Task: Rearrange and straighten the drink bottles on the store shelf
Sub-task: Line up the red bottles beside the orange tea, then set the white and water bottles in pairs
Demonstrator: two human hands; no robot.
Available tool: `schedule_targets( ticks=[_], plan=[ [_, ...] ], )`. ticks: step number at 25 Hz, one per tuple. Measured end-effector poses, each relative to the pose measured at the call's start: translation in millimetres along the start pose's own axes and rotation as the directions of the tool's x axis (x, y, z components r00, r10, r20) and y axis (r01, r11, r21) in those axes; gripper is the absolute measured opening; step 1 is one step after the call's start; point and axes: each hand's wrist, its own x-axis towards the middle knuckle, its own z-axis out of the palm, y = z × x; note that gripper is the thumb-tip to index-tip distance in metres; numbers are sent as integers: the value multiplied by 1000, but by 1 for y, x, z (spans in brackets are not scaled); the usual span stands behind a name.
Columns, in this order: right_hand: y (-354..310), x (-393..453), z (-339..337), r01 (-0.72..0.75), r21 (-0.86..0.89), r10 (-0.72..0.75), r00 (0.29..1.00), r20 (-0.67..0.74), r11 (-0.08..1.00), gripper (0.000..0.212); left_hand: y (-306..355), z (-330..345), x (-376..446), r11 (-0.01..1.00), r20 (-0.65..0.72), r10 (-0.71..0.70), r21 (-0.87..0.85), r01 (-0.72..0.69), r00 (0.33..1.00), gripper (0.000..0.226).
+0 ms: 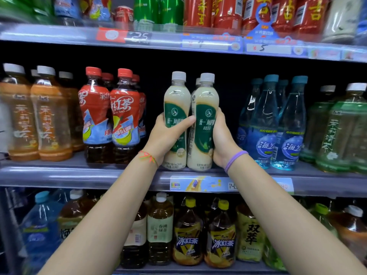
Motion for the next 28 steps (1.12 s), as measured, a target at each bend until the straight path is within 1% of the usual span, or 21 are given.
schedule_targets(
  ticks=[2, 4, 5, 6, 7, 9, 10, 11, 12, 13, 14, 15, 16, 18, 20, 21, 22, 23, 24, 25, 28],
  plan=[
    [0, -3, 1, 6, -23, -7, 999, -41, 1000, 54, 2, 0, -5, 999, -25, -6, 38, 7, 1000, 72],
    [-3, -10, 4, -4, -95, -3, 997, -81, 995, 51, 7, 5, -20, 986, -115, -3, 164, 22, 993, 90],
    [-3, -12, 5, 14, -156, -31, 993, -111, 988, 50, 7, 9, -30, 960, -175, 72, 278, -21, 982, 97],
    [-2, -12, 5, 71, -238, -110, 982, -154, 969, 47, 9, 14, -41, 898, -198, 239, 418, -139, 950, 97],
    [-1, -11, 3, 182, -317, -251, 948, -194, 931, 41, 12, 19, -50, 785, -179, 456, 543, -299, 872, 93],
    [-6, -13, -6, 443, -466, -584, 782, -217, 766, 30, 19, 31, -55, 520, -63, 769, 641, -565, 636, 75],
    [-10, -15, -15, 533, -527, -706, 681, -197, 662, 30, 21, 40, -56, 423, -13, 841, 639, -642, 541, 65],
    [-14, -17, -27, 589, -592, -801, 573, -173, 550, 31, 19, 50, -57, 378, 14, 870, 623, -685, 492, 56],
    [-18, -18, -42, 611, -658, -873, 464, -153, 440, 33, 18, 63, -59, 391, 18, 865, 603, -695, 501, 51],
    [-22, -19, -59, 596, -720, -917, 370, -146, 355, 35, 17, 77, -60, 466, -7, 824, 578, -671, 566, 48],
    [-27, -17, -81, 564, -767, -939, 313, -145, 306, 38, 18, 96, -60, 578, -45, 740, 552, -601, 671, 47],
    [-33, -12, -99, 541, -782, -940, 302, -161, 308, 41, 18, 112, -57, 705, -81, 612, 507, -496, 787, 46],
    [-39, -7, -120, 537, -766, -923, 331, -195, 354, 46, 19, 132, -50, 814, -111, 464, 446, -373, 879, 48],
    [-48, -2, -154, 502, -678, -820, 499, -279, 536, 53, 16, 162, -28, 935, -157, 200, 326, -141, 967, 58],
    [-51, 9, -182, 362, -498, -564, 749, -347, 788, 54, 9, 182, -4, 970, -178, 14, 242, 30, 984, 73],
    [-51, 14, -190, 259, -376, -393, 855, -340, 890, 58, 6, 187, 5, 979, -170, -63, 182, 94, 983, 83],
    [-51, 19, -197, 164, -252, -238, 925, -297, 954, 66, 4, 194, 11, 985, -141, -121, 106, 137, 983, 92],
    [-50, 26, -206, 79, -154, -116, 962, -247, 985, 80, -1, 200, 16, 988, -90, -154, 10, 156, 984, 93],
    [-47, 38, -216, 16, -87, -33, 980, -198, 996, 94, -1, 207, 17, 981, -32, -178, -80, 175, 983, 86],
    [-44, 52, -225, -5, -47, -2, 989, -145, 999, 97, 1, 214, 15, 967, 11, -190, -171, 190, 982, 75],
    [-47, 52, -223, -2, -18, 1, 999, -53, 1000, 51, 7, 224, 14, 926, 65, -230, -292, 239, 971, 69]
  ],
)
